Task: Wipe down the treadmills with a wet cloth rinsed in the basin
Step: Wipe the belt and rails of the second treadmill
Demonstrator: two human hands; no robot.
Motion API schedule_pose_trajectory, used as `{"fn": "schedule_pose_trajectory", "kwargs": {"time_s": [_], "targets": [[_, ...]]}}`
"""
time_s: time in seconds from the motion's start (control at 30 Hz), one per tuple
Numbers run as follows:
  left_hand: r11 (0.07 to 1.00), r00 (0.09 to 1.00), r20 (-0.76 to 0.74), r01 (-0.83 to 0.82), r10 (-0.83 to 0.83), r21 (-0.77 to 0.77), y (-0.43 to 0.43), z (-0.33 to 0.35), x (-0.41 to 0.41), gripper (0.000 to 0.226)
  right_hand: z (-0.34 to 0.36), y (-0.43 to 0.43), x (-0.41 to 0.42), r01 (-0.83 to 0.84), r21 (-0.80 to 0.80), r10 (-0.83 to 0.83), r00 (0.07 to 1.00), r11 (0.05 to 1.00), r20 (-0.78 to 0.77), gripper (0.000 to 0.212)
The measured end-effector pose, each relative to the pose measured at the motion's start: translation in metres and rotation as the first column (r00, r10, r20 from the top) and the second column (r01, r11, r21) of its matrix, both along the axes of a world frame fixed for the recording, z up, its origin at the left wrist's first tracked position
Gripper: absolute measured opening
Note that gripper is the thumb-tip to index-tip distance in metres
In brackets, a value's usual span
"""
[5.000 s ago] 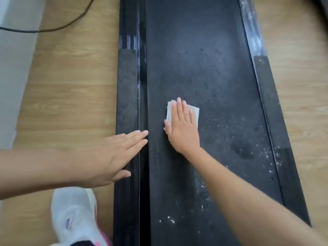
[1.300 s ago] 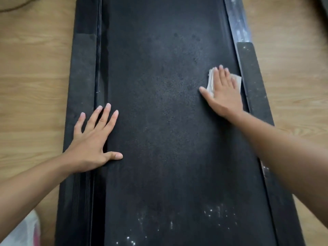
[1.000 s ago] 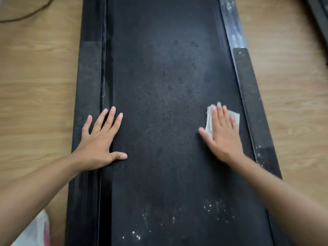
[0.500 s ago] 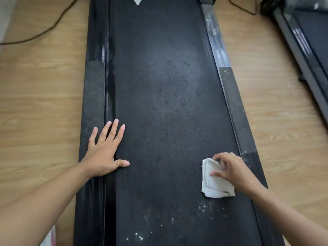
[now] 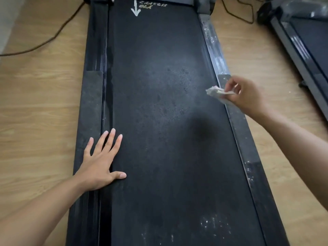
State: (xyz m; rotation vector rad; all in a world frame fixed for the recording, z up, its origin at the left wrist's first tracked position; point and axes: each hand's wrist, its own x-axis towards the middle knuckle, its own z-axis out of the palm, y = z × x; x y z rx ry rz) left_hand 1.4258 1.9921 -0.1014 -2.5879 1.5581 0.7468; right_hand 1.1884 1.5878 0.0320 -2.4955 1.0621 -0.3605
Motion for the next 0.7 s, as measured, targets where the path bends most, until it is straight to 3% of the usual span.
{"fn": "schedule_pose_trajectory", "kwargs": {"time_s": [0.1, 0.17, 0.3, 0.37, 0.47, 0.53, 0.7], "targets": [[1.0, 1.0, 0.008, 0.003, -0.002, -0.007, 0.0, 0.0, 0.0, 0.129, -0.007, -0.025, 0.033, 0.053, -0.225, -0.047, 0.998, 0.973, 0.032, 0.014], [1.0, 1.0, -0.002, -0.001, 0.001, -0.021, -0.001, -0.001, -0.001, 0.129, -0.033, -0.027, 0.041, 0.03, -0.278, -0.047, 0.997, 0.96, -0.054, 0.017], [0.999, 1.0, 0.002, 0.007, -0.007, -0.046, 0.0, -0.002, 0.0, 0.128, -0.099, 0.014, 0.022, -0.053, -0.145, 0.0, 0.939, 0.988, -0.343, 0.017], [0.998, 1.0, 0.006, 0.003, -0.002, -0.063, 0.002, -0.003, 0.0, 0.129, -0.112, 0.03, 0.017, -0.024, -0.098, -0.005, 0.959, 0.995, -0.284, 0.022], [0.998, 1.0, 0.008, 0.007, -0.006, -0.065, 0.003, -0.006, 0.0, 0.129, -0.108, 0.017, 0.041, 0.107, -0.087, -0.114, 0.991, 0.99, -0.072, 0.036], [0.997, 1.0, 0.005, 0.008, -0.007, -0.071, 0.003, -0.007, 0.001, 0.129, -0.106, 0.004, 0.063, 0.112, -0.081, -0.114, 0.993, 0.99, -0.029, 0.044], [0.998, 1.0, -0.004, 0.007, -0.007, -0.06, 0.002, -0.004, 0.001, 0.126, -0.152, 0.009, 0.086, -0.085, -0.032, 0.07, 0.941, 0.996, -0.331, 0.084]]}}
